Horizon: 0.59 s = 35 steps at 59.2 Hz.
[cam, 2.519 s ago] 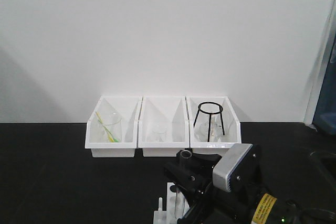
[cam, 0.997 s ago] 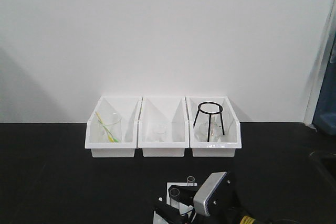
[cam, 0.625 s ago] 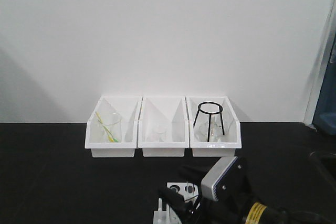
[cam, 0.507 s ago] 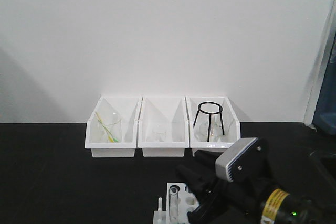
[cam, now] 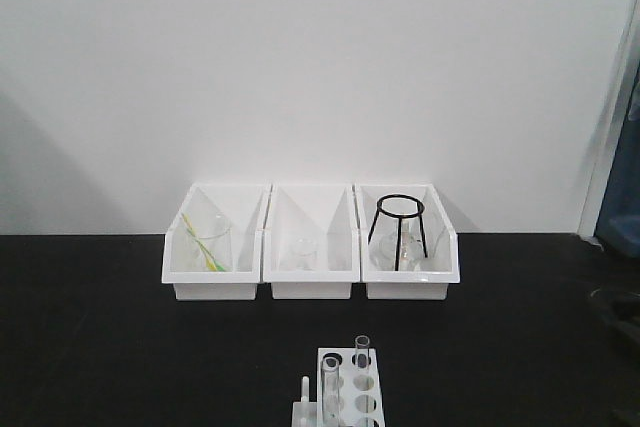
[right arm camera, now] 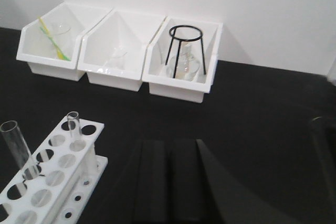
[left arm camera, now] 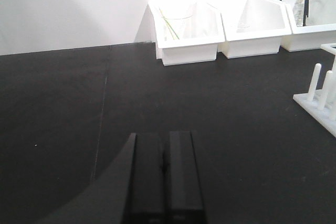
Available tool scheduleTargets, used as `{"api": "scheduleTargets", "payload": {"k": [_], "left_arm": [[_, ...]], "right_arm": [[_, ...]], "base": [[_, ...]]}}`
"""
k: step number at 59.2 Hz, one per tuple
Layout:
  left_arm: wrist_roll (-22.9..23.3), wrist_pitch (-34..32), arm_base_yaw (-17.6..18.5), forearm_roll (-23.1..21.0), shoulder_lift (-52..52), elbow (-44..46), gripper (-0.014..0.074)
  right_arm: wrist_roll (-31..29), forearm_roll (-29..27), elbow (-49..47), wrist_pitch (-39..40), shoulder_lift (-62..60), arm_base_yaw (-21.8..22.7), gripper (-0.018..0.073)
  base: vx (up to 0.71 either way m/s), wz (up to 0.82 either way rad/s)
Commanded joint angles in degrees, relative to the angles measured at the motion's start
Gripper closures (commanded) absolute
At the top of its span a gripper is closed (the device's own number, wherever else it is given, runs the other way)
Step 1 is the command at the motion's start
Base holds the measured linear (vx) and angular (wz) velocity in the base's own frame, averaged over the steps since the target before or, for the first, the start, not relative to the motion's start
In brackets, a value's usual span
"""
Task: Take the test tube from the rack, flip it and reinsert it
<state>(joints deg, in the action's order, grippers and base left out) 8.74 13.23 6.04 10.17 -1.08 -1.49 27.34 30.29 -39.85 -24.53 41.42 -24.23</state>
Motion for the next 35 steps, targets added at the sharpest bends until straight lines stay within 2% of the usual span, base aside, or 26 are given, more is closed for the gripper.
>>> {"api": "scheduleTargets", "payload": {"k": [1, 13, 35], "left_arm": [[0.50, -4.59, 0.01, -0.27, -0.45, 0.23, 0.0602], [0.50, -4.59, 0.01, -0.27, -0.45, 0.23, 0.0602], [0.50, -4.59, 0.01, -0.27, -0.45, 0.23, 0.0602]], "right_arm": [[-0.26, 3.45, -1.61, 2.61, -2.85, 0.14, 0.0570], [-0.26, 3.38, -1.61, 2.65, -6.77, 0.14, 0.0569], [-0.26, 3.38, -1.61, 2.69, -6.79, 0.14, 0.0569]], "base": [[0.00, 0.00], [0.00, 0.00], [0.00, 0.00]]}}
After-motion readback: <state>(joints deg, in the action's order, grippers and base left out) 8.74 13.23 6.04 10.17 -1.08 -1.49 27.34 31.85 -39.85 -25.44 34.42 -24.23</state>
